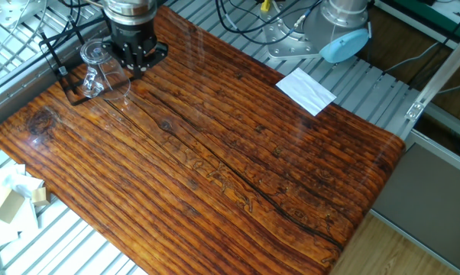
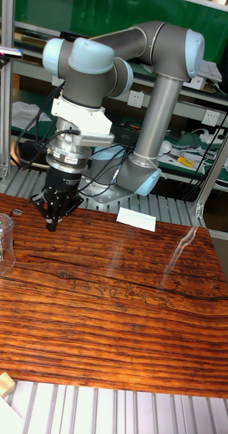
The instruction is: Take the cup off the cup rack
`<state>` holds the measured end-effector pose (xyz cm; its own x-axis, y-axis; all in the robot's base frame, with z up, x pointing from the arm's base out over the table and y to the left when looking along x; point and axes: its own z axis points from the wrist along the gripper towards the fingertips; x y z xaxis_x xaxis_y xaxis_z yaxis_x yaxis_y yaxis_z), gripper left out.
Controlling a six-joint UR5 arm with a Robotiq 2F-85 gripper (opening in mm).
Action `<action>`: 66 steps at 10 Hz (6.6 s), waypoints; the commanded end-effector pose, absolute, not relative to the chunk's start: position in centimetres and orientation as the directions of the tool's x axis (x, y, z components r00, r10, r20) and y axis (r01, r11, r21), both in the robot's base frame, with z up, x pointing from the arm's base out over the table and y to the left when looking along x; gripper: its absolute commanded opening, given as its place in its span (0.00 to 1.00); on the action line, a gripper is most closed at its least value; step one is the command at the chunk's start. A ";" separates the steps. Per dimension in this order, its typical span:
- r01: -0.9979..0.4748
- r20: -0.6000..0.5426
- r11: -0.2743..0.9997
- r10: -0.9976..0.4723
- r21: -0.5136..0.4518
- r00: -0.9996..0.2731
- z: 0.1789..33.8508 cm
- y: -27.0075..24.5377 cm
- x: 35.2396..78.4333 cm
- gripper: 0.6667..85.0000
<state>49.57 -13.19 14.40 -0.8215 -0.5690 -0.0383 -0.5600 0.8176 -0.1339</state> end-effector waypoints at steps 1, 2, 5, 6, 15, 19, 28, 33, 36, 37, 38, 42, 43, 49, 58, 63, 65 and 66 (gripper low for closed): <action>-0.559 -0.053 0.816 -0.570 -0.146 -0.820 14.8 -13.3 49.8 0.00; -0.564 -0.039 0.812 -0.575 -0.151 -0.817 14.9 -13.5 49.7 0.00; -0.591 -0.027 0.794 -0.600 -0.143 -0.799 15.0 -13.0 50.0 0.00; -0.599 -0.010 0.788 -0.606 -0.139 -0.795 15.0 -13.1 49.6 0.00; -0.599 0.025 0.786 -0.603 -0.156 -0.797 15.1 -14.0 49.1 0.00; -0.622 0.081 0.733 -0.627 -0.274 -0.775 15.7 -17.2 50.2 0.01; -0.684 0.070 0.617 -0.721 -0.389 -0.690 14.8 -18.6 55.4 0.30; -0.712 0.043 0.599 -0.753 -0.366 -0.656 14.0 -17.9 56.0 0.52; -0.714 0.032 0.610 -0.752 -0.344 -0.658 13.7 -17.4 55.8 0.57; -0.714 0.031 0.618 -0.749 -0.329 -0.662 13.5 -17.2 55.5 0.60; -0.716 0.015 0.630 -0.747 -0.302 -0.664 13.2 -16.5 55.2 0.66; -0.718 -0.003 0.661 -0.736 -0.217 -0.677 12.5 -14.8 53.9 0.93; -0.714 -0.014 0.673 -0.729 -0.192 -0.684 12.4 -14.2 53.6 0.96; -0.701 -0.020 0.687 -0.717 -0.190 -0.697 12.4 -14.1 53.6 1.00; -0.643 0.039 0.715 -0.660 -0.274 -0.750 14.1 -18.0 52.6 0.01; -0.635 0.057 0.675 -0.667 -0.375 -0.743 13.1 -20.9 55.6 0.01; -0.648 0.082 0.638 -0.683 -0.415 -0.725 13.6 -21.6 56.2 0.03; -0.666 0.094 0.609 -0.703 -0.431 -0.705 13.8 -21.7 56.7 0.08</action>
